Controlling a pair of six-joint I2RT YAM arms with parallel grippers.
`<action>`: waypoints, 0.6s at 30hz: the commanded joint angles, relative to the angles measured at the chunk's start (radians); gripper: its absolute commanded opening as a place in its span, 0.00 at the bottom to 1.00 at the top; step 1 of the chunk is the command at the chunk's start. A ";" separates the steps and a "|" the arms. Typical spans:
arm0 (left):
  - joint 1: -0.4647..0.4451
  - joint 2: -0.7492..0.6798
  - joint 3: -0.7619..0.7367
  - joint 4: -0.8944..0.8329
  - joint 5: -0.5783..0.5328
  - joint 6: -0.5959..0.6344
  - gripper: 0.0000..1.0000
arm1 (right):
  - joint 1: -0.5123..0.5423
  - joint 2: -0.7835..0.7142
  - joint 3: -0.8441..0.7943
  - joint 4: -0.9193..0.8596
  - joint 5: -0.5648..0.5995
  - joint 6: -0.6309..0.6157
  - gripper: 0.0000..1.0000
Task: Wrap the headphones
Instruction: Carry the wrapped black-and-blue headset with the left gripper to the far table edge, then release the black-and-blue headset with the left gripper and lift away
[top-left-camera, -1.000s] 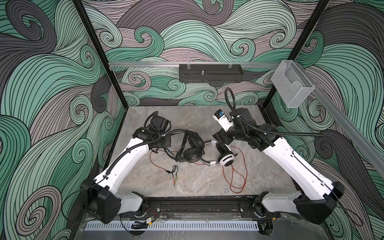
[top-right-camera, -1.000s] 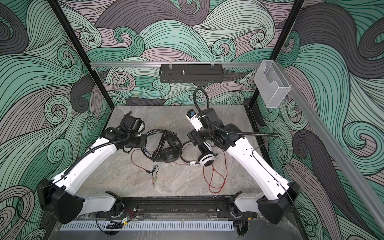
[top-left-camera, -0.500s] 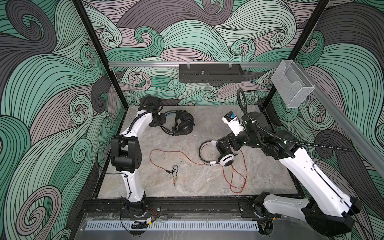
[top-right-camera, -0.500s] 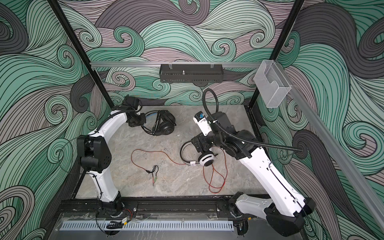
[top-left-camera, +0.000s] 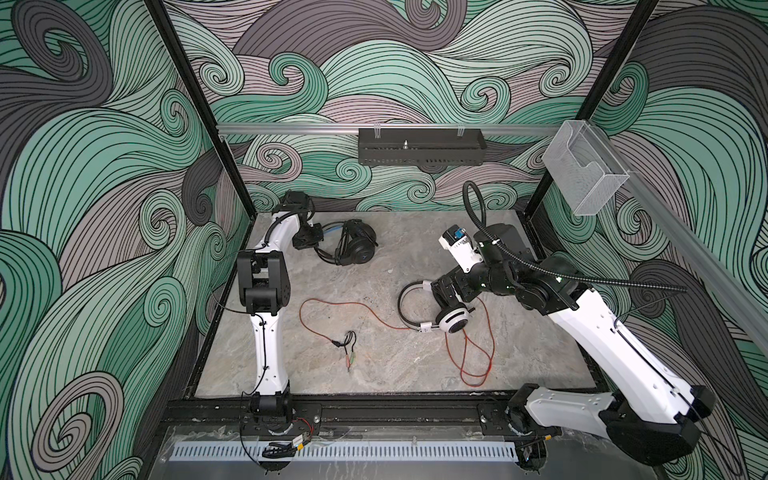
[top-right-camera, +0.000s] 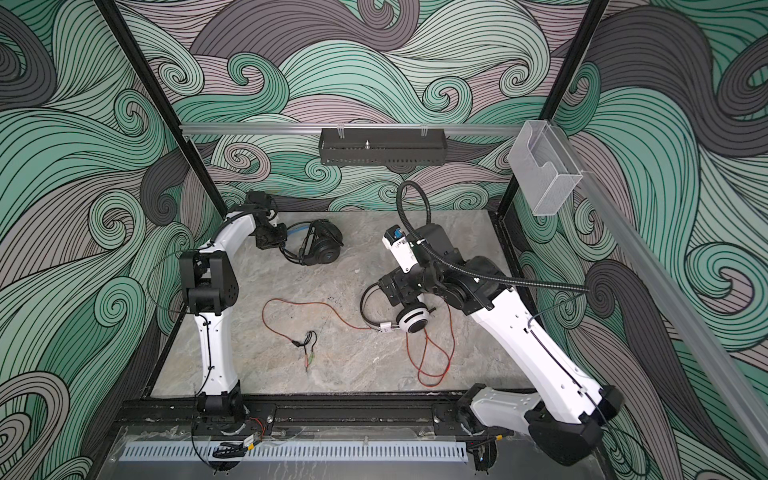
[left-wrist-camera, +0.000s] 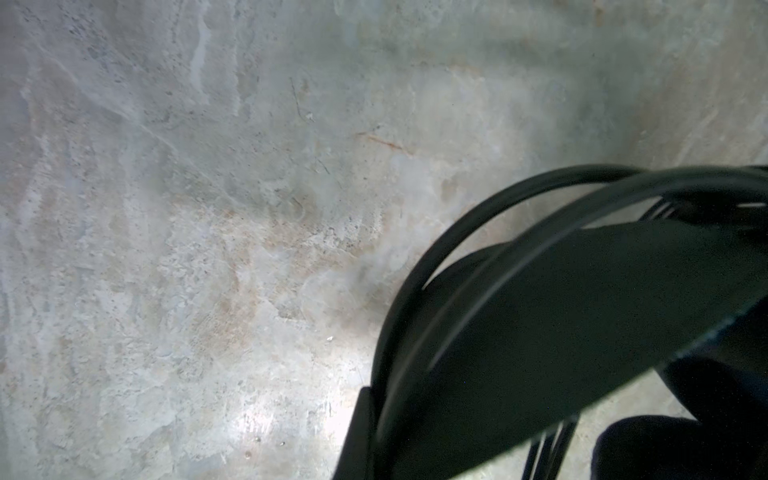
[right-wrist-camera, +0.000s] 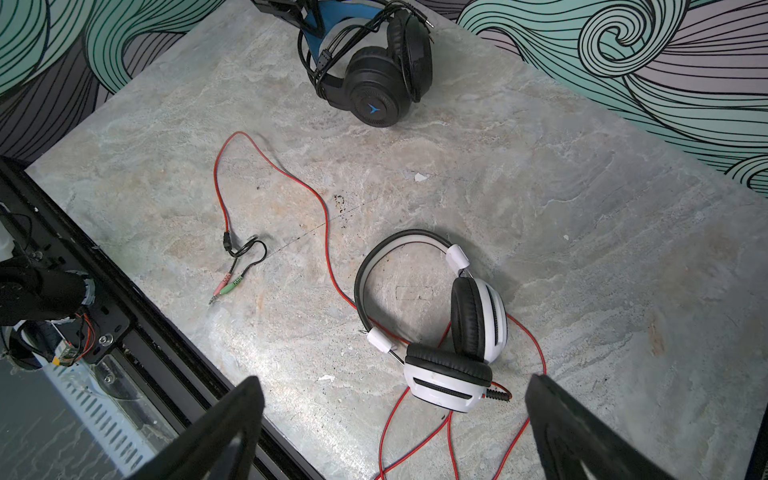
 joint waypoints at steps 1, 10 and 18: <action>0.002 0.009 0.057 -0.010 0.091 -0.019 0.00 | 0.007 0.013 0.029 0.016 -0.016 0.014 0.99; 0.002 0.031 0.057 -0.005 0.060 -0.032 0.00 | 0.021 0.012 0.004 0.050 -0.017 0.039 0.99; 0.004 0.055 0.055 -0.027 0.010 -0.038 0.04 | 0.025 0.035 0.024 0.054 -0.003 0.022 0.99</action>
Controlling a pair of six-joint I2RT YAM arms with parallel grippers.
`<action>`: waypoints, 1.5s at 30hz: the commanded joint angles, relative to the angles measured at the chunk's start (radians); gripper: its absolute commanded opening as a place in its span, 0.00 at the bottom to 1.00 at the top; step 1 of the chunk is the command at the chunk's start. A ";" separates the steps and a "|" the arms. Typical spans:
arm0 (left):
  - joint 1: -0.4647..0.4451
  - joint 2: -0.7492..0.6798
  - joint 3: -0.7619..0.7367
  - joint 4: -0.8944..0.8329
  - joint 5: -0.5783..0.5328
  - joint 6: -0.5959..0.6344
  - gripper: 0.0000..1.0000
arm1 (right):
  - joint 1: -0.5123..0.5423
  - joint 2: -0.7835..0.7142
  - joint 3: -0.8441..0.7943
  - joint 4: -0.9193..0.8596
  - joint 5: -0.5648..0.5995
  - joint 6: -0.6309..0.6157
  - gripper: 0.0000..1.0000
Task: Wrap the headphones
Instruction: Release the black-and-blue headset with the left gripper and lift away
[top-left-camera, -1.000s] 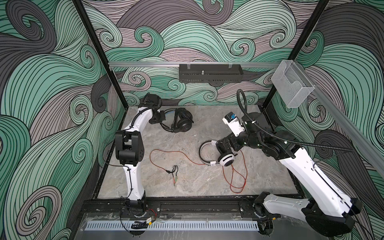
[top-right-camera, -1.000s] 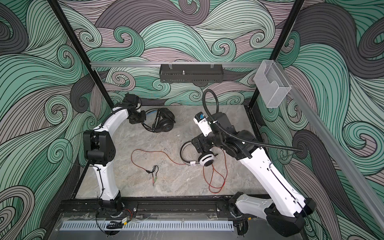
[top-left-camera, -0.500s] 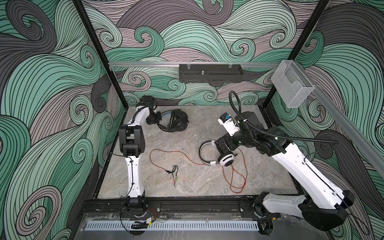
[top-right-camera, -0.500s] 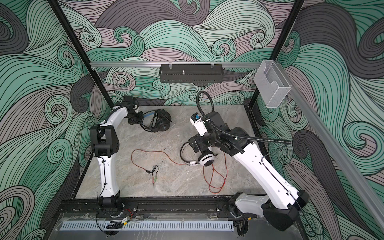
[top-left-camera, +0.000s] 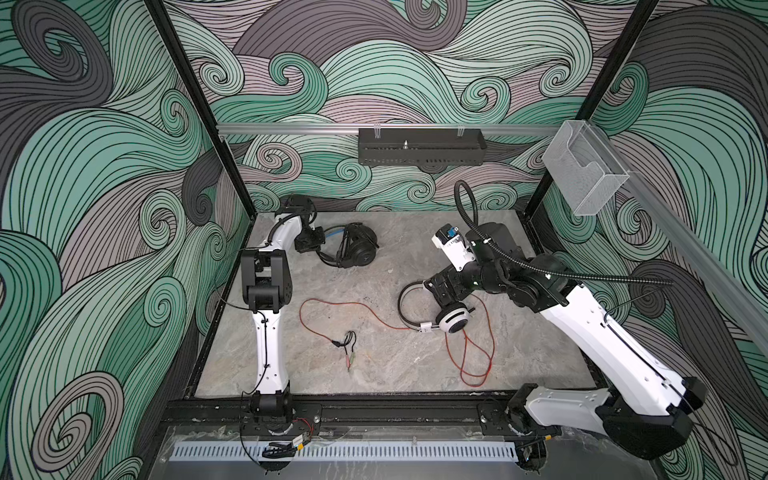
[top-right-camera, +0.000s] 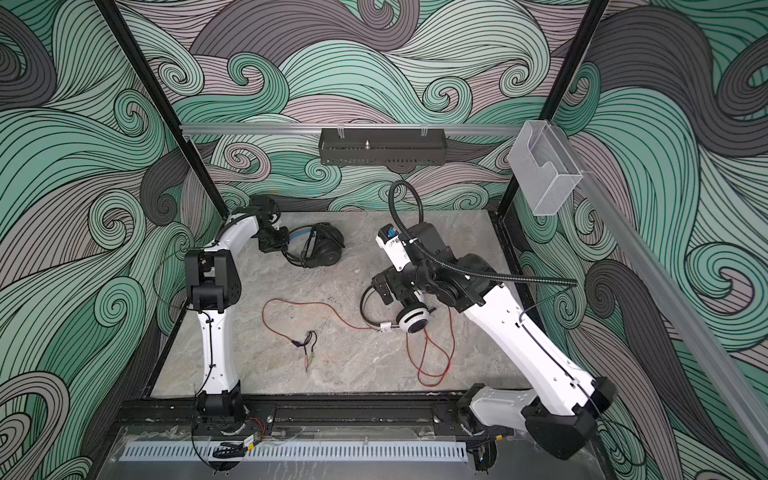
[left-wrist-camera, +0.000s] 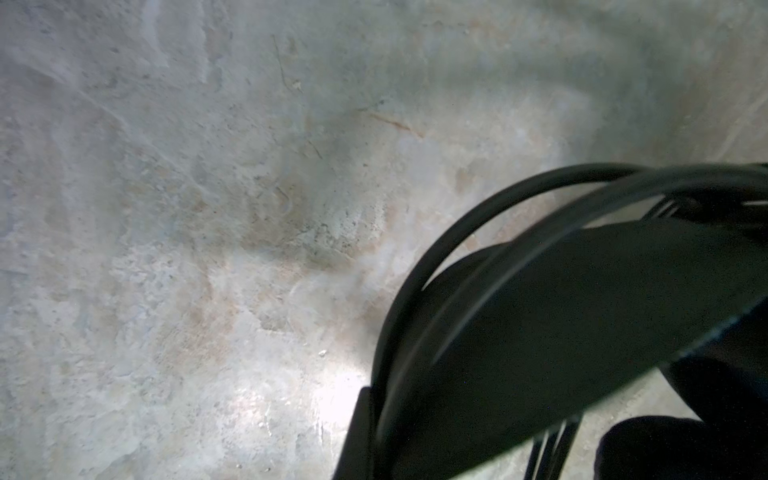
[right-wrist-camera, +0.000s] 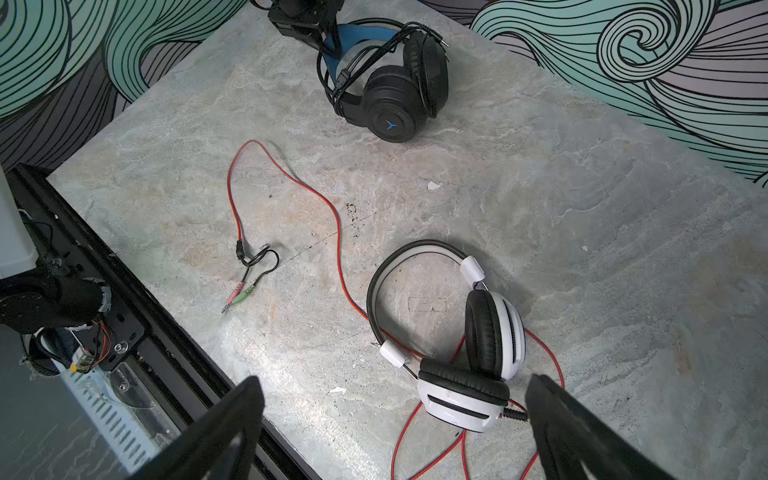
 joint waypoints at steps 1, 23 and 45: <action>0.002 0.013 0.050 -0.023 0.009 -0.029 0.05 | 0.006 0.011 0.023 0.011 0.014 -0.006 0.99; 0.015 -0.038 0.043 -0.015 -0.112 -0.084 0.36 | 0.006 0.008 0.024 0.088 0.045 -0.057 0.99; -0.324 -0.773 -0.578 0.012 -0.091 -0.309 0.71 | 0.006 -0.130 -0.176 0.127 0.102 0.009 0.99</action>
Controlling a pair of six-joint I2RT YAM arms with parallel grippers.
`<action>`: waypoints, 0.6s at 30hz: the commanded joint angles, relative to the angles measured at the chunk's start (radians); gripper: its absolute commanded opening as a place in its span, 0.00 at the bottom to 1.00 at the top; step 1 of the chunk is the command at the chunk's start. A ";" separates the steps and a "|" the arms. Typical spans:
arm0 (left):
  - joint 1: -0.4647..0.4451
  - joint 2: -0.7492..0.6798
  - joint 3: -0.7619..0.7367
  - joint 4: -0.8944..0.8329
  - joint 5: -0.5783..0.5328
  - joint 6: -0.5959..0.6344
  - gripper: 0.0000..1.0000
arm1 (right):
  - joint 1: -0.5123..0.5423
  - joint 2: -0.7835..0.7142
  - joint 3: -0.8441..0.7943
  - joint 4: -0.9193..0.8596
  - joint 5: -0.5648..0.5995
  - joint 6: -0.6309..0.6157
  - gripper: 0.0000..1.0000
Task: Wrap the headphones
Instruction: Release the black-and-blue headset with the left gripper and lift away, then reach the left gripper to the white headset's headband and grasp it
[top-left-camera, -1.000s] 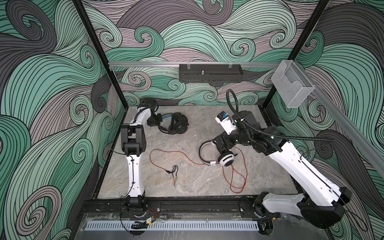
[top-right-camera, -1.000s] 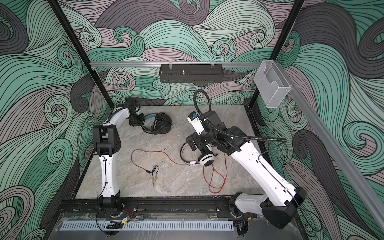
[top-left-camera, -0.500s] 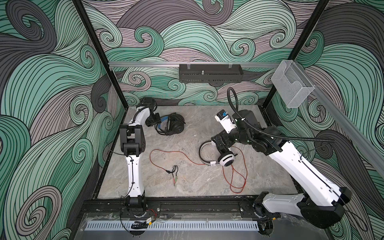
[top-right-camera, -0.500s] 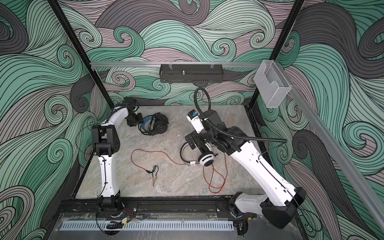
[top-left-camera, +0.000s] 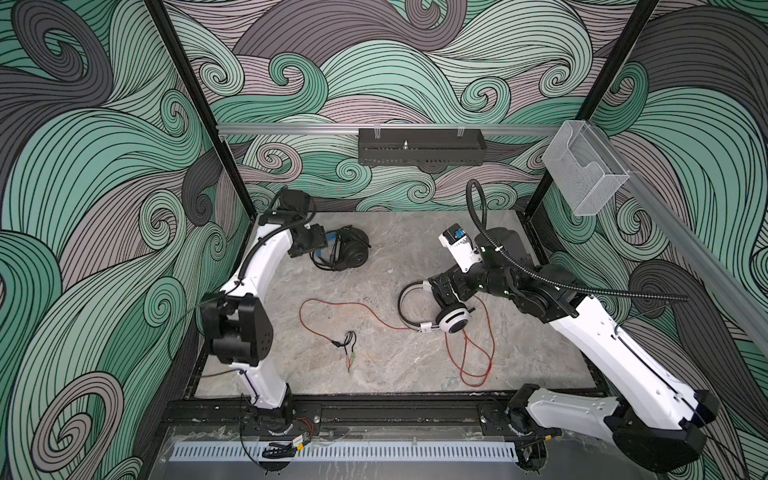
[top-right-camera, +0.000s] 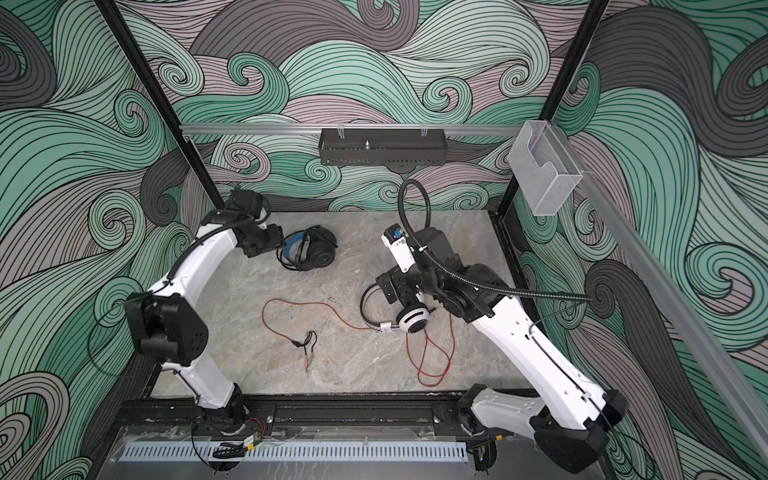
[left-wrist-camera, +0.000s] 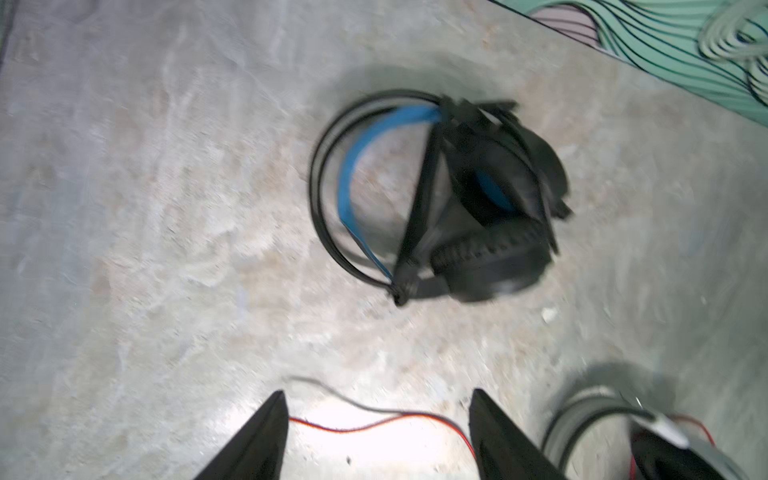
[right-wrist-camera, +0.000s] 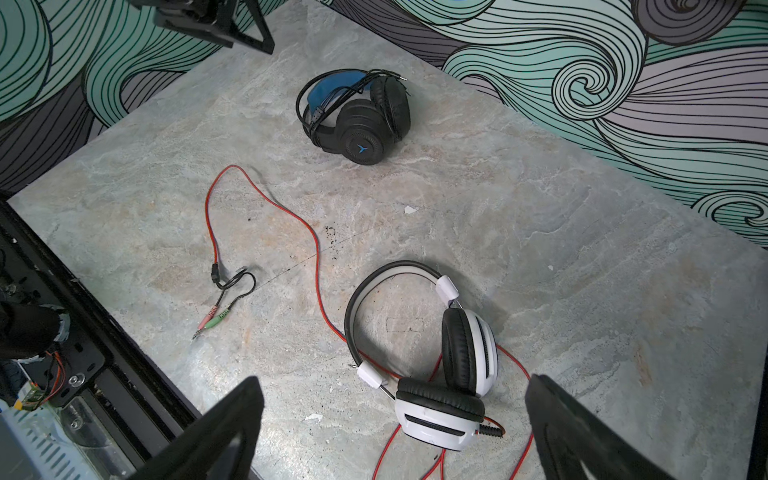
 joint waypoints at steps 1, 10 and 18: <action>-0.184 -0.112 -0.122 0.024 0.025 -0.169 0.71 | 0.005 -0.046 -0.071 0.026 0.036 0.030 0.99; -0.510 0.067 -0.092 0.075 0.031 -0.404 0.71 | -0.004 -0.193 -0.230 0.022 0.044 0.058 0.99; -0.554 0.320 0.071 0.000 -0.026 -0.364 0.67 | -0.008 -0.274 -0.279 0.008 0.049 0.063 0.99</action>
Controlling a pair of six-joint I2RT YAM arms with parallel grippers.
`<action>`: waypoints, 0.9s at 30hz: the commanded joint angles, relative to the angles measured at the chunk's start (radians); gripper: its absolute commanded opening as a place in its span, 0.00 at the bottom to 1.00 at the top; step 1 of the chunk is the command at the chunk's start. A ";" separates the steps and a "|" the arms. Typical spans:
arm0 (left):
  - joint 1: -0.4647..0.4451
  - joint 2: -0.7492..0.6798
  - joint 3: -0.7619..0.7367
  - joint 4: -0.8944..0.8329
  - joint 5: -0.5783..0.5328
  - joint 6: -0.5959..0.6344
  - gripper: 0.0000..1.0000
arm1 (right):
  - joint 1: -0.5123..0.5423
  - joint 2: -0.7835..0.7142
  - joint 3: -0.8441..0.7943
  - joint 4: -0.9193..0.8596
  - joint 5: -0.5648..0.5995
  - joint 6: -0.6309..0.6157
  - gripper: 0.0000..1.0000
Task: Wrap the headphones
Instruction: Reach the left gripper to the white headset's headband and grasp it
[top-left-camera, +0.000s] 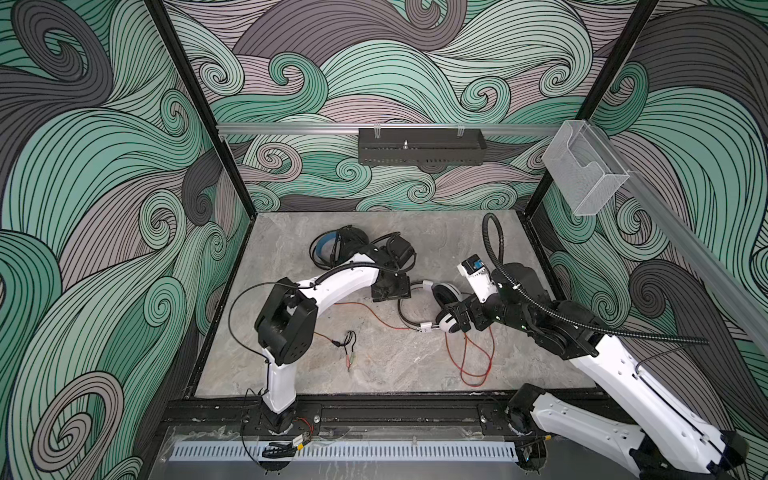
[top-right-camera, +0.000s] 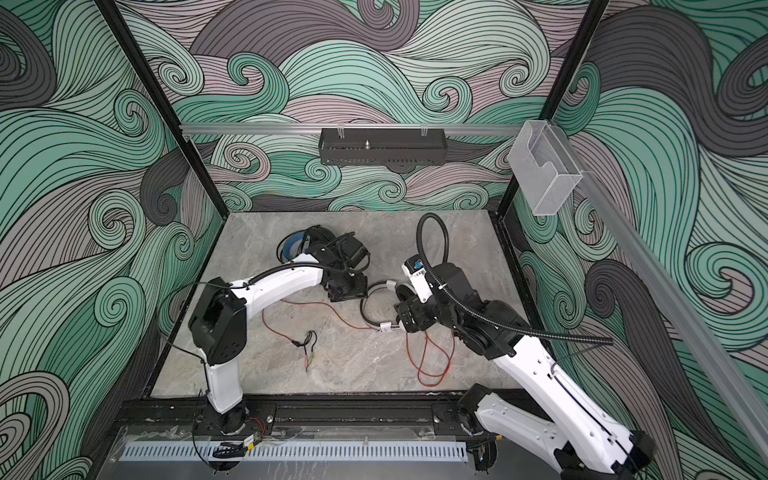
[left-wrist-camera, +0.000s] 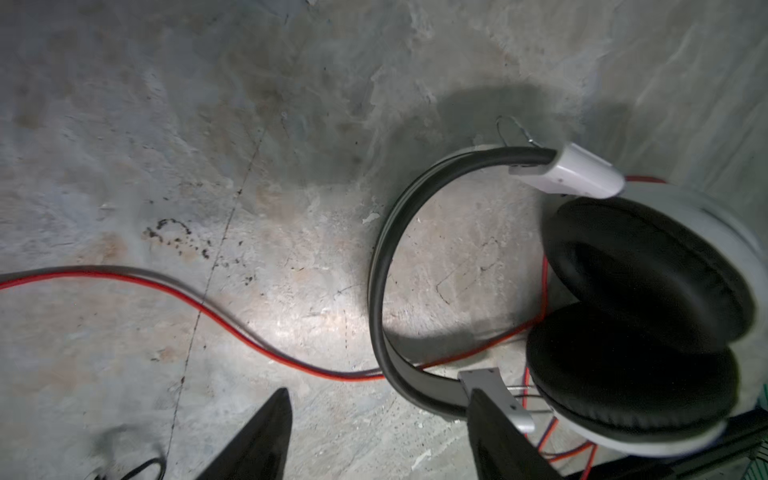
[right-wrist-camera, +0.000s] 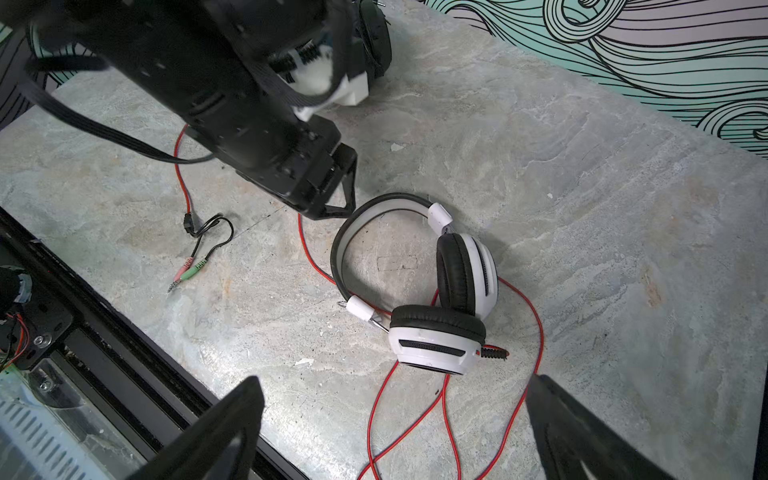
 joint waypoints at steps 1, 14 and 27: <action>-0.006 0.031 0.047 -0.050 -0.061 -0.011 0.66 | -0.005 -0.028 -0.007 0.002 0.018 0.014 0.99; -0.016 0.237 0.086 0.004 -0.037 -0.023 0.54 | -0.009 -0.044 -0.002 -0.020 0.011 0.007 0.99; -0.020 0.247 0.118 -0.026 -0.091 -0.017 0.30 | -0.012 -0.058 -0.010 -0.022 0.021 0.015 0.99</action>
